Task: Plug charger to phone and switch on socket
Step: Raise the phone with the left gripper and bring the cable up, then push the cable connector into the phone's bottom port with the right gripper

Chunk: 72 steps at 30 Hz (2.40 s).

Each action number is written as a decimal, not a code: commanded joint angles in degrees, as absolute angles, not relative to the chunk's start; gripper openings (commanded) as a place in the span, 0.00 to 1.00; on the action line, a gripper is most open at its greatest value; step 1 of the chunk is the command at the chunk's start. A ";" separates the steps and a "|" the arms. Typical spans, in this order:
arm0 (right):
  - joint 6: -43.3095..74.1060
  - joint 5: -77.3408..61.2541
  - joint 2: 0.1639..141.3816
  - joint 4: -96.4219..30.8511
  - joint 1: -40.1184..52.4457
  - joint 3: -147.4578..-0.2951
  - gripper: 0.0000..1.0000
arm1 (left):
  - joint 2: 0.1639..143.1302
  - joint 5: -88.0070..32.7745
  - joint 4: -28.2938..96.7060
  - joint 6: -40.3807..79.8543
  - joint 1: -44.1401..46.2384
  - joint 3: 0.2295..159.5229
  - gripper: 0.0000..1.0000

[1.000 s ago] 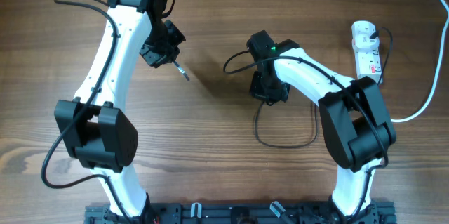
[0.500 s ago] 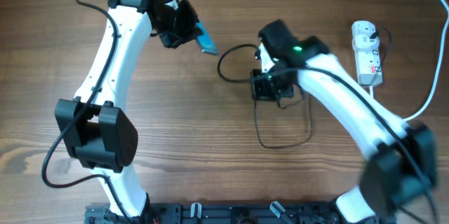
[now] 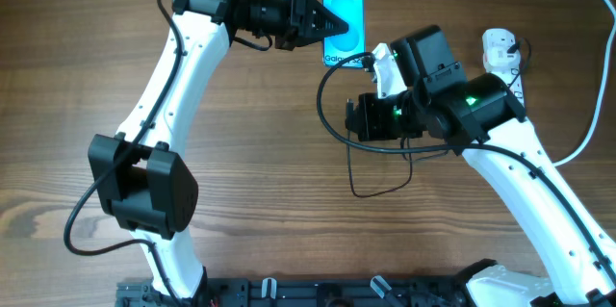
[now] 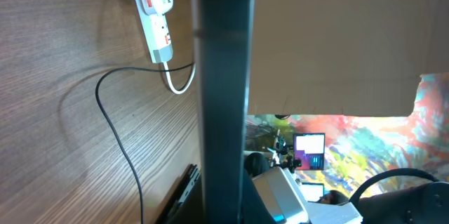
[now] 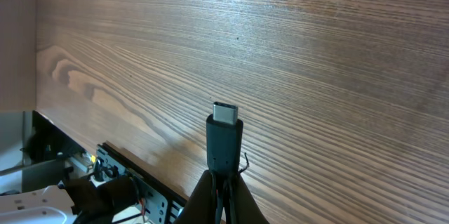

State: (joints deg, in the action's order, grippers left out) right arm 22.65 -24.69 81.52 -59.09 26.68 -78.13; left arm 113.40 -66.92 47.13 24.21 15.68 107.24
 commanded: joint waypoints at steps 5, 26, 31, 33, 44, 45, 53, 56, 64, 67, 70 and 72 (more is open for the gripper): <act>21.76 -27.94 81.10 -57.01 26.81 -78.74 0.04 | 113.19 -60.69 47.81 19.73 20.10 107.79 0.04; 22.04 -19.11 81.10 -56.42 26.74 -78.76 0.04 | 113.19 -58.87 47.81 17.08 20.36 107.79 0.04; 22.13 -19.38 81.10 -56.45 26.15 -78.76 0.04 | 113.19 -59.59 48.53 16.64 20.36 107.79 0.04; 22.06 -19.35 81.10 -56.45 26.15 -78.76 0.04 | 113.19 -59.70 48.47 16.62 20.36 107.79 0.04; 22.55 -19.53 81.10 -55.94 25.41 -78.94 0.04 | 113.19 -60.36 48.64 15.16 20.36 107.79 0.04; 22.63 -19.53 81.10 -55.77 25.41 -78.94 0.04 | 113.19 -61.04 48.62 15.14 20.36 107.79 0.04; 22.50 -23.55 81.10 -54.46 25.41 -78.94 0.04 | 113.19 -62.13 48.64 15.16 20.36 107.79 0.04; 22.72 -22.24 81.10 -54.57 25.41 -78.94 0.04 | 113.19 -62.15 48.66 15.16 20.36 107.79 0.04; 21.02 -23.20 81.10 -55.72 25.41 -78.94 0.04 | 113.19 -61.63 48.42 13.65 20.36 107.79 0.04; 21.10 -22.92 81.10 -55.72 25.41 -78.94 0.04 | 113.19 -61.65 48.45 13.65 20.34 107.79 0.04; 21.21 -20.82 81.10 -55.61 25.41 -78.94 0.04 | 113.19 -61.60 48.42 13.63 20.34 107.79 0.04; 21.23 -20.80 81.10 -55.48 25.41 -78.94 0.04 | 113.19 -61.60 48.42 13.63 20.34 107.79 0.04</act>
